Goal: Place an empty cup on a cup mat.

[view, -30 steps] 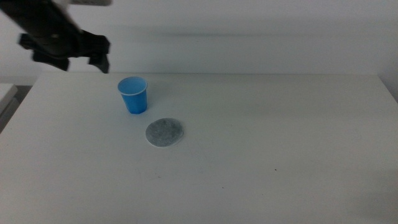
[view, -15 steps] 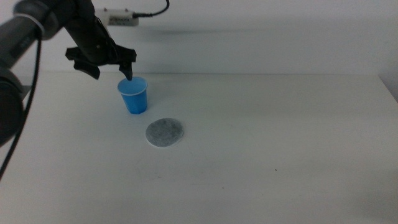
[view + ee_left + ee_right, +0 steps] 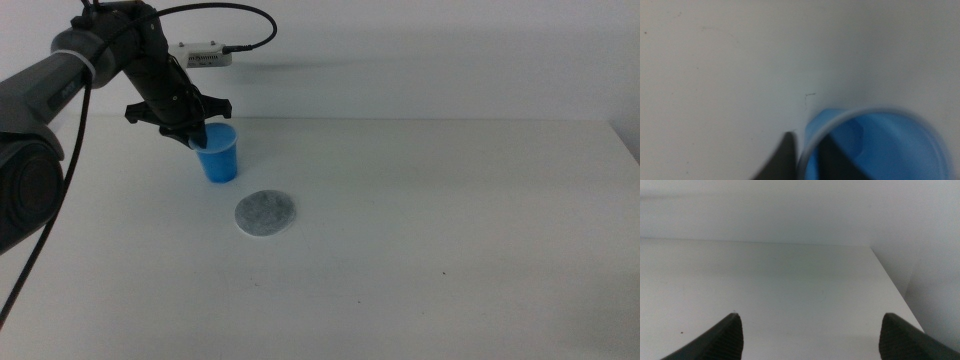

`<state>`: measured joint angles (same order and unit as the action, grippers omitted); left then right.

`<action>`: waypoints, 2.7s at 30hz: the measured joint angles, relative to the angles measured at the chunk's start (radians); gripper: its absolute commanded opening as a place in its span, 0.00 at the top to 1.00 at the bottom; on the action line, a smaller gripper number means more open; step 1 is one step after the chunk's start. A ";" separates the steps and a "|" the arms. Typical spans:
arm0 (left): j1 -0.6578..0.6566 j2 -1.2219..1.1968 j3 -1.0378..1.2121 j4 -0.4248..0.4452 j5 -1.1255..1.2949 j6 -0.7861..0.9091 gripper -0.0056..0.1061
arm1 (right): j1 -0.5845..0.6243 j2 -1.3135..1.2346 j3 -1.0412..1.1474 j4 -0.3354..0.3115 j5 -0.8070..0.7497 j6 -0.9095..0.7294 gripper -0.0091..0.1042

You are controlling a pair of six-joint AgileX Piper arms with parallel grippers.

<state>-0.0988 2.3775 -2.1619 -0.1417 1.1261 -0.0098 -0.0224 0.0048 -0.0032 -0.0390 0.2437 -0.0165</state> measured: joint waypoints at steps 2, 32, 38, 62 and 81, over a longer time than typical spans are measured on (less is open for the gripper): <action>0.000 0.000 0.000 -0.003 -0.002 -0.012 0.97 | 0.000 0.000 0.000 0.000 0.000 0.000 0.10; -0.206 -0.359 0.592 -0.070 -0.273 -0.121 0.97 | 0.000 0.000 0.000 0.000 0.000 0.000 0.10; -0.209 -0.359 0.593 -0.014 -0.282 -0.142 0.97 | 0.000 0.000 0.000 0.000 0.000 0.000 0.10; -0.207 -0.397 0.568 -0.022 -0.210 -0.027 0.11 | 0.000 0.000 0.000 0.000 0.000 0.000 0.10; -0.191 -1.403 1.323 0.110 -0.578 -0.058 0.11 | 0.000 0.000 0.000 0.000 0.000 0.000 0.10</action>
<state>-0.2896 0.9747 -0.8390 -0.0314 0.5482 -0.0681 -0.0224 0.0048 -0.0032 -0.0390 0.2437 -0.0165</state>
